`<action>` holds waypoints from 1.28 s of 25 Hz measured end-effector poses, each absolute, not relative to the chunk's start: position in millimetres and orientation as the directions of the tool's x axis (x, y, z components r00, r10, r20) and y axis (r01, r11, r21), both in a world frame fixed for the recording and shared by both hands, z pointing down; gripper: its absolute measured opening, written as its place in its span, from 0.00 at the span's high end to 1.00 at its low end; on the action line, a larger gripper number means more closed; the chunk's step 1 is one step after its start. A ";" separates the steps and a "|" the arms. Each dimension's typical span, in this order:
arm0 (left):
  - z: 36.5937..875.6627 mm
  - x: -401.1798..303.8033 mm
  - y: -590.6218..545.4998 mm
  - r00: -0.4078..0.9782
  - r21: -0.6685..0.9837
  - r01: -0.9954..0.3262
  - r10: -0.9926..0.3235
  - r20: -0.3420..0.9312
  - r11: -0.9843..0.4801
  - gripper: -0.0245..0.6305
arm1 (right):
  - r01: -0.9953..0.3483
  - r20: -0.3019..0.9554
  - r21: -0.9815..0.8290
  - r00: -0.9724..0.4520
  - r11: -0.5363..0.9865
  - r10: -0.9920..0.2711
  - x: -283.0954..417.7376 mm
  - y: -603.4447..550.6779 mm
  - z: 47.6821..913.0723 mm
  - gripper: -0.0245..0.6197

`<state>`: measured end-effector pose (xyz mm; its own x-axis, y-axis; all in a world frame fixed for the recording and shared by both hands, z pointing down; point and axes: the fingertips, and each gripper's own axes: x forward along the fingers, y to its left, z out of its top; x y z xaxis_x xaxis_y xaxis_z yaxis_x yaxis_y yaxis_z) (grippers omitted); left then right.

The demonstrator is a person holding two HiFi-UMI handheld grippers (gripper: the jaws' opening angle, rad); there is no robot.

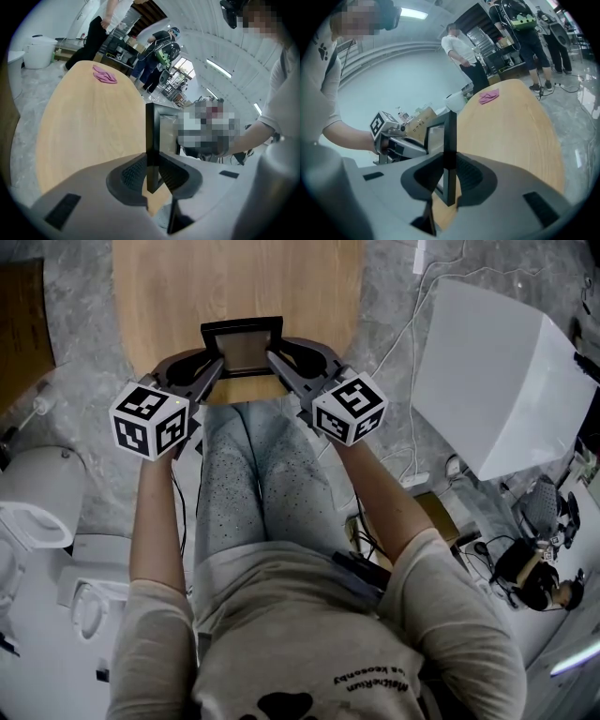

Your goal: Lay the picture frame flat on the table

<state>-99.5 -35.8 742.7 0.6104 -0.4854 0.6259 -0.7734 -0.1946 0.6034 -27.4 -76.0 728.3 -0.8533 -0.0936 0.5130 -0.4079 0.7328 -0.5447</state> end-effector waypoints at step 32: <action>812.1 -107.1 -49.4 0.560 0.582 -0.809 -0.407 0.721 -0.082 0.83 | -0.481 0.625 -0.563 -0.780 0.673 -0.035 -34.3 -90.6 803.2 0.83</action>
